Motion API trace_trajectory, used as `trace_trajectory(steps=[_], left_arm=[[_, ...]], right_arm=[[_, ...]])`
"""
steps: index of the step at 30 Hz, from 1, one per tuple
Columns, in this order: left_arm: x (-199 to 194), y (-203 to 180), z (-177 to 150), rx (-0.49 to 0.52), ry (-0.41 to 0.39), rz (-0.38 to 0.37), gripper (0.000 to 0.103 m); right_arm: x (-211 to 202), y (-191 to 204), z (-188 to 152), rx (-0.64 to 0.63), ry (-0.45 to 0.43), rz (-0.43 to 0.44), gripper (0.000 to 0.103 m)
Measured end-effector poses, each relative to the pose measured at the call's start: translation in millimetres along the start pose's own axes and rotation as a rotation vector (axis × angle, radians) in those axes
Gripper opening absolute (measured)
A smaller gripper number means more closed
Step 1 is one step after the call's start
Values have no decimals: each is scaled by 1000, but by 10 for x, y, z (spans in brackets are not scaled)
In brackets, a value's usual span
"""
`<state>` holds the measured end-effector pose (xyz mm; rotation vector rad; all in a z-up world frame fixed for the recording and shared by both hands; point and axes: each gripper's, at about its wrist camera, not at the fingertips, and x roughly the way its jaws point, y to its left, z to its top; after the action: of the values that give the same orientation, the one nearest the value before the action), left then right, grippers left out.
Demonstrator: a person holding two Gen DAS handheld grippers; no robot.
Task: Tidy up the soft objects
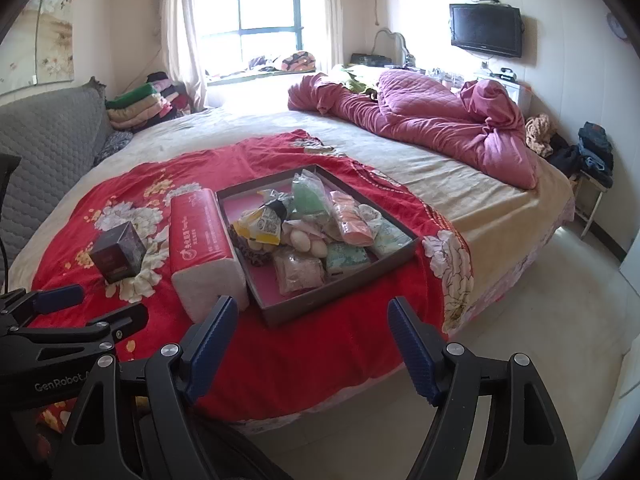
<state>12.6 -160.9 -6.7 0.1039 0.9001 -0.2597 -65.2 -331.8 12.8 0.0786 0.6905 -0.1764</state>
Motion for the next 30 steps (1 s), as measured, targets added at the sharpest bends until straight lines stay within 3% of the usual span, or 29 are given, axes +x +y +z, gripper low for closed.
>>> trace_trajectory(steps=[30], left_arm=[[-24, -11, -18, 2, -2, 35, 88]], right_arm=[[-4, -16, -14, 10, 8, -2, 78]])
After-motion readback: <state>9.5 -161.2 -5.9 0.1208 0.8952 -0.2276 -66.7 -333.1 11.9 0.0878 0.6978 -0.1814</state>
